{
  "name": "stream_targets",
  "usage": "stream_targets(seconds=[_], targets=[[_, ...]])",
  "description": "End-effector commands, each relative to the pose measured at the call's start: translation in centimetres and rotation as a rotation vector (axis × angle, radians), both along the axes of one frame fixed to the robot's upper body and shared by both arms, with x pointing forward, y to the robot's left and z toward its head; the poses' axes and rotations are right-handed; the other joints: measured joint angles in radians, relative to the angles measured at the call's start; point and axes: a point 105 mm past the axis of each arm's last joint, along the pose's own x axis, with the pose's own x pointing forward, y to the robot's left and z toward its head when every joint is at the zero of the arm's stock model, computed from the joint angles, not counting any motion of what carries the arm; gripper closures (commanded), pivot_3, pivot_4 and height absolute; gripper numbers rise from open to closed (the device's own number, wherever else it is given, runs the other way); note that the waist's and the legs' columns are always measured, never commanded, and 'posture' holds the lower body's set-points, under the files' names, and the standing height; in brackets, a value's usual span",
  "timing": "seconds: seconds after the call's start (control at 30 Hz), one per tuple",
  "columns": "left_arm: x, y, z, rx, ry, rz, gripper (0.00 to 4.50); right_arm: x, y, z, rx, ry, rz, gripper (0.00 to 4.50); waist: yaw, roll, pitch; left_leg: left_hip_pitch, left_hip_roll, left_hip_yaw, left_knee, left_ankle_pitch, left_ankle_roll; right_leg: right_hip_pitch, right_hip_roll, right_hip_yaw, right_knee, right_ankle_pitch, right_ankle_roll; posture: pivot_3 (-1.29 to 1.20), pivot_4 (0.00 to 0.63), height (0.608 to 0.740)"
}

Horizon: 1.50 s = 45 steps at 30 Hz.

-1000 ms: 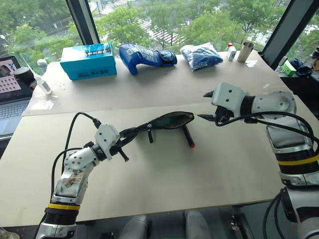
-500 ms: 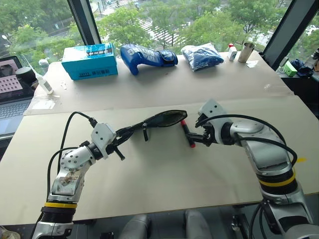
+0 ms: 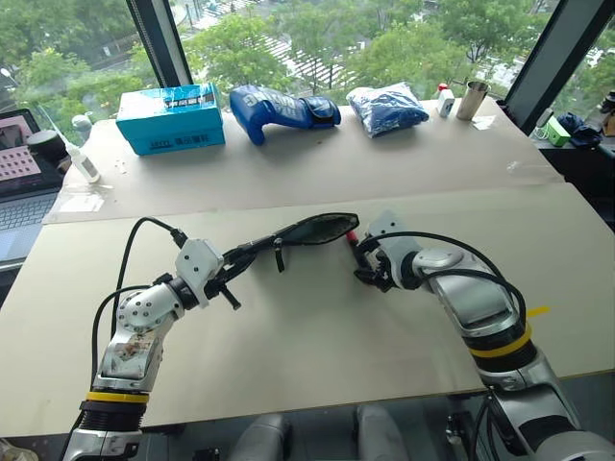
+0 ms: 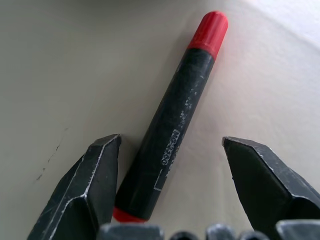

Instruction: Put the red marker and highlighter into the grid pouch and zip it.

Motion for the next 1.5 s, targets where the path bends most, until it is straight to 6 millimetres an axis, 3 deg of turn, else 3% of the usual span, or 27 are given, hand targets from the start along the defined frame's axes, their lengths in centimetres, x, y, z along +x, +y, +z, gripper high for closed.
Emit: stream_targets(seconds=[0.03,0.17,0.23,0.3,0.4,0.53,0.6,0.67,0.77,0.83,1.23,1.5], targets=[[-0.3,-0.1,1.3,0.009,-0.065,-0.005,4.50,0.1,-0.6,-0.7,0.007,0.000,-0.030,2.19,0.000,0.000,0.000,0.000,0.000,0.000,0.000,0.000,0.000,0.000,0.000,0.000,0.000,0.000,0.000,0.00,0.150,0.740],[-0.2,-0.1,1.4,0.011,-0.067,-0.005,4.50,0.1,-1.3,-0.7,0.022,-0.002,-0.034,3.65,0.002,0.000,0.000,0.000,0.000,0.000,0.000,0.000,0.000,0.001,0.000,0.000,0.000,0.000,0.000,0.00,0.150,0.740],[-0.2,-0.1,1.4,0.010,-0.067,-0.006,4.50,0.5,-2.0,-0.2,0.014,-0.023,-0.052,3.99,0.003,0.000,0.000,0.000,0.000,0.000,0.000,0.000,0.000,0.001,0.000,0.000,0.000,0.000,0.000,0.00,0.150,0.740],[-0.2,-0.1,1.5,0.010,-0.068,-0.008,4.50,1.0,-2.7,0.6,-0.003,-0.065,-0.058,3.99,0.004,0.000,0.000,0.000,0.000,0.000,0.000,0.000,0.000,0.001,0.000,0.000,0.000,0.001,0.000,0.00,0.150,0.740],[-0.1,-0.3,1.5,0.010,-0.069,-0.011,4.50,2.4,-4.4,3.4,-0.085,-0.211,-0.054,3.99,0.006,0.000,0.000,0.000,-0.001,0.001,0.001,0.000,0.000,0.001,0.000,0.000,0.000,0.001,0.000,0.00,0.150,0.740],[0.0,-0.4,1.5,0.009,-0.069,-0.018,4.50,3.6,-6.3,10.7,-0.148,-0.479,0.025,3.99,0.000,0.000,0.000,0.000,-0.001,0.003,0.001,0.000,-0.001,0.000,0.000,0.000,0.000,0.001,0.001,0.00,0.150,0.740],[0.0,-0.4,1.5,0.009,-0.068,-0.019,4.50,2.9,-5.8,13.1,-0.194,-0.587,0.142,3.99,-0.003,0.000,0.000,-0.001,-0.001,0.005,0.000,0.000,-0.001,-0.001,0.000,0.000,-0.001,0.001,0.001,0.00,0.150,0.740],[0.0,-0.5,1.5,0.009,-0.068,-0.020,4.50,1.1,-4.2,14.2,-0.256,-0.651,0.339,3.99,-0.002,0.000,0.000,0.000,0.000,0.006,-0.001,0.000,0.000,0.000,0.001,-0.001,-0.001,0.001,0.001,0.00,0.150,0.740],[0.0,-0.7,1.4,0.006,-0.066,-0.024,4.50,-2.1,-1.8,13.1,-0.322,-0.615,0.630,3.99,-0.003,0.000,0.000,0.000,0.000,0.007,-0.001,0.000,0.000,0.000,0.001,-0.001,-0.002,0.001,0.001,0.00,0.150,0.740],[0.0,-0.8,1.4,0.005,-0.066,-0.027,4.50,-2.8,-1.2,12.6,-0.372,-0.604,0.716,3.99,-0.004,0.000,0.000,0.000,0.001,0.007,-0.001,-0.001,0.001,0.000,0.001,-0.001,-0.003,0.001,0.001,0.00,0.150,0.740],[-0.4,-1.4,1.3,-0.001,-0.064,-0.041,4.50,-1.7,0.0,10.3,-0.609,-0.618,0.832,3.99,0.002,0.000,0.000,0.000,0.000,0.007,0.000,0.000,0.000,0.000,0.000,-0.001,-0.002,0.001,0.001,0.00,0.150,0.740],[-0.4,-1.9,1.3,0.003,-0.065,-0.058,4.50,-0.4,2.5,9.0,-0.649,-0.657,0.871,3.99,0.001,0.000,0.000,0.000,0.000,0.006,0.000,0.000,0.000,0.000,0.001,-0.001,-0.002,0.001,0.001,0.00,0.150,0.740]])
